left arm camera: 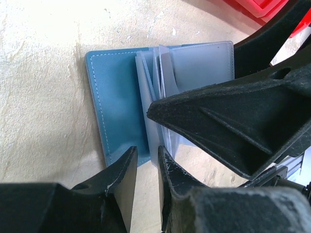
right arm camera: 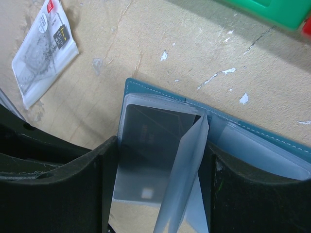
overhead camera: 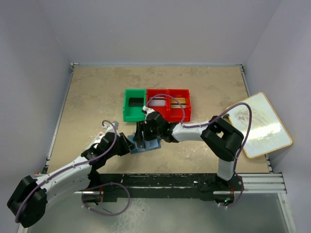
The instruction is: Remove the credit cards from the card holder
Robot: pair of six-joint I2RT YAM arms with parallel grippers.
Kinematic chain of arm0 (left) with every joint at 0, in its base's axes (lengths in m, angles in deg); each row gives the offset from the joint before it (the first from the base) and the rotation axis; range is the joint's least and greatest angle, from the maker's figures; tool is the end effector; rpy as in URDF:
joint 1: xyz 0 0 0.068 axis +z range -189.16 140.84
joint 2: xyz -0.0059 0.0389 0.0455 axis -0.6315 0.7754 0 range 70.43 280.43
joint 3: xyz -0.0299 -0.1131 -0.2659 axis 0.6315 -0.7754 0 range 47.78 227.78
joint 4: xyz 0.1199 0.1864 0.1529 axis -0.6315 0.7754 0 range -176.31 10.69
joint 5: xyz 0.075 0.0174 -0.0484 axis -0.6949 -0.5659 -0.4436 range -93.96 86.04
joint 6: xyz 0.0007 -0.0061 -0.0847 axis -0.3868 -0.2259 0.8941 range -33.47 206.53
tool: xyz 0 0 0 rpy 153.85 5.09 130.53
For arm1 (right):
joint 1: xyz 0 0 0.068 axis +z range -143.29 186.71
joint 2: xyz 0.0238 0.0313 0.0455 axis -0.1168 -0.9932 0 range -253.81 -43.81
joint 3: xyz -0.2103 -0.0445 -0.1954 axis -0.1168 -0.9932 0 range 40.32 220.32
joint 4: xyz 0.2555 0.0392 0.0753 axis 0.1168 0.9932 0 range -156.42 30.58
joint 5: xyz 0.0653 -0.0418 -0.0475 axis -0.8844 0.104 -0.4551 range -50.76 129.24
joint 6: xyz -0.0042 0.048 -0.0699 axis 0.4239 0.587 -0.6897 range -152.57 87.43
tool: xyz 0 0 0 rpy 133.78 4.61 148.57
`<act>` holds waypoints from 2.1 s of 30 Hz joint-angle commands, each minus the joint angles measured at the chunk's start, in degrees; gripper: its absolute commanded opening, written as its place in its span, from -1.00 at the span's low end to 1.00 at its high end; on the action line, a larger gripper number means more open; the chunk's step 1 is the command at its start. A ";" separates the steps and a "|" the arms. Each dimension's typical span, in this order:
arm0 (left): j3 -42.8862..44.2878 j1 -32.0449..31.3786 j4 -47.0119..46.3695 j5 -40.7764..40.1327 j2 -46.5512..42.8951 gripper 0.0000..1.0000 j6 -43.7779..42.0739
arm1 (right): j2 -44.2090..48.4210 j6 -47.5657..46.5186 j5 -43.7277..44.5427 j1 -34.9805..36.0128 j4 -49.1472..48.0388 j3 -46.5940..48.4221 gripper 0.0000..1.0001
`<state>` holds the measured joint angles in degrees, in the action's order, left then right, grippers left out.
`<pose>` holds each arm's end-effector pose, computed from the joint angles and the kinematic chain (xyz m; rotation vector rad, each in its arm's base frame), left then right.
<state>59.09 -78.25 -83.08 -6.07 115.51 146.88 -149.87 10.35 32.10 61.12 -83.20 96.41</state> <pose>0.1440 -0.1135 0.1330 -0.4595 2.3293 -0.8749 0.2432 0.3557 0.1483 -0.3160 2.3430 1.0569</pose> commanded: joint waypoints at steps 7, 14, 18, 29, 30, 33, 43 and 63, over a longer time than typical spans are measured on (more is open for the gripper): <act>0.71 -0.06 -4.37 0.16 0.32 -0.56 0.66 | -0.99 -0.39 -1.69 0.43 4.65 -1.36 0.30; 1.36 -0.09 -3.06 -0.53 1.19 -0.56 0.31 | 0.14 -1.18 -1.22 0.43 5.34 -1.27 0.38; 1.65 -0.11 -2.78 -0.73 1.22 -0.56 0.19 | 0.16 -1.69 -0.72 0.39 5.56 -1.15 0.40; 1.95 -0.06 -0.85 -1.37 0.86 -0.56 -0.17 | 0.98 0.04 -3.85 0.34 2.41 -2.37 0.26; 1.93 -0.08 -0.41 -1.59 0.63 -0.56 -0.10 | 1.09 0.25 -4.11 0.30 2.13 -2.58 0.26; 2.24 -0.11 0.96 -2.34 -0.37 -0.56 -0.08 | 1.74 1.14 -5.30 -0.18 0.21 -3.72 0.24; 3.14 -0.11 0.05 0.34 -5.34 -0.46 -0.15 | 1.94 2.57 -8.07 -1.41 -3.35 -5.40 0.23; 2.70 -0.06 -1.31 0.08 0.31 -0.48 -0.63 | 1.97 2.20 -7.69 -1.44 -2.46 -4.85 0.30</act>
<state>60.21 -78.25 -81.93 -6.09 114.70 146.99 -148.41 12.56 24.95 59.52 -87.66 92.02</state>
